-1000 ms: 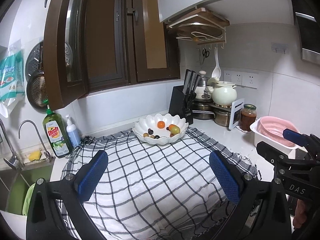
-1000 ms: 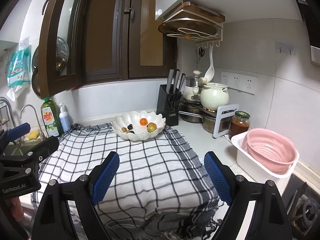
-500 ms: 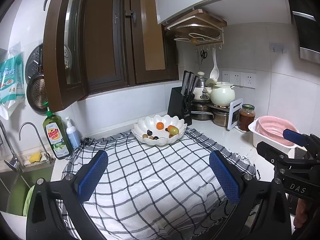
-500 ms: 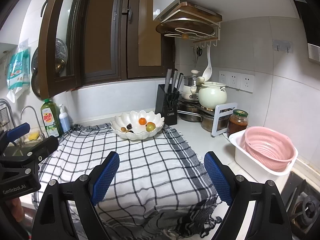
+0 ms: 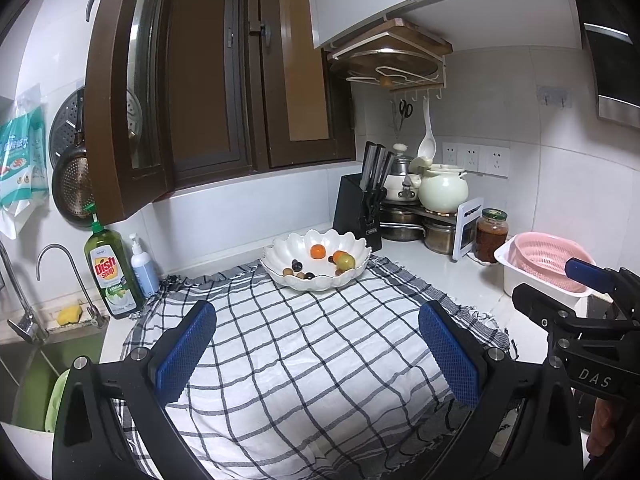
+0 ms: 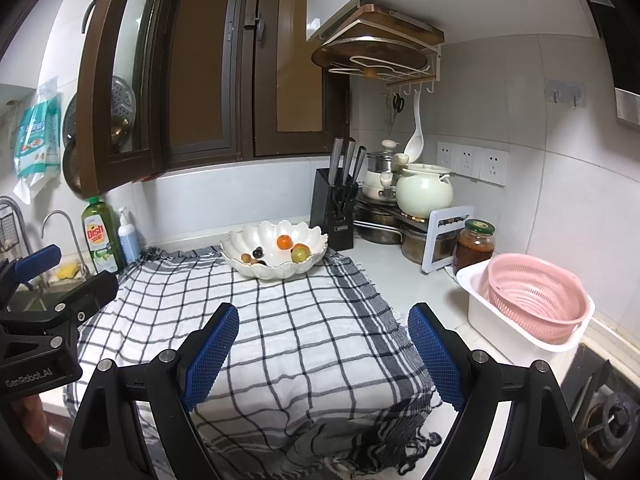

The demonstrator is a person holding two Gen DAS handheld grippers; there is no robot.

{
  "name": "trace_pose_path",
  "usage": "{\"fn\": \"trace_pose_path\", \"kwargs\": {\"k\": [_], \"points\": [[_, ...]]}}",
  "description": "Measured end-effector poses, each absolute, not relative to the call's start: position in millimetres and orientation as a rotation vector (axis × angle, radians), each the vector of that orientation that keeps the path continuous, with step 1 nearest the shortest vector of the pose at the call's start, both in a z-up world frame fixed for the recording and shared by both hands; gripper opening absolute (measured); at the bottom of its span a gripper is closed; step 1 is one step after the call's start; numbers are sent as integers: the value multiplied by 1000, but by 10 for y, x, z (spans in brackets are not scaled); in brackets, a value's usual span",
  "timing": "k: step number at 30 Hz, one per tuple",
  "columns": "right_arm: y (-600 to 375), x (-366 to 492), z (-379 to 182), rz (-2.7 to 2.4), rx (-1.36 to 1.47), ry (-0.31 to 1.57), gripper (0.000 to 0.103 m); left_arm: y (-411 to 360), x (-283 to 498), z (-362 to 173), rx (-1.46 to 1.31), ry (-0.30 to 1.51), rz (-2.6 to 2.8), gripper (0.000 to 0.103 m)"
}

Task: Organize fruits

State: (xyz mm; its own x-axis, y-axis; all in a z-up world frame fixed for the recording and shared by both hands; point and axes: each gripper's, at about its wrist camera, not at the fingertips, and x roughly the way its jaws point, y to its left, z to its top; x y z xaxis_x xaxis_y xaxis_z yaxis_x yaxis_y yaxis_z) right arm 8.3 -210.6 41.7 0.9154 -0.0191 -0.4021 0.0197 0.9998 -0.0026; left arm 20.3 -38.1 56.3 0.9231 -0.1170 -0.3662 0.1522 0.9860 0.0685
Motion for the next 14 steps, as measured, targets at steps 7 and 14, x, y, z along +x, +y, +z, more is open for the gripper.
{"fn": "trace_pose_path", "kwargs": {"k": [7,14], "points": [[-2106,86,419,-20,0,413,88,-391,194,582,96,365,-141,103],[-2150,42,421,-25,3,413,88,-399,203,591,97,363,-149,103]]}}
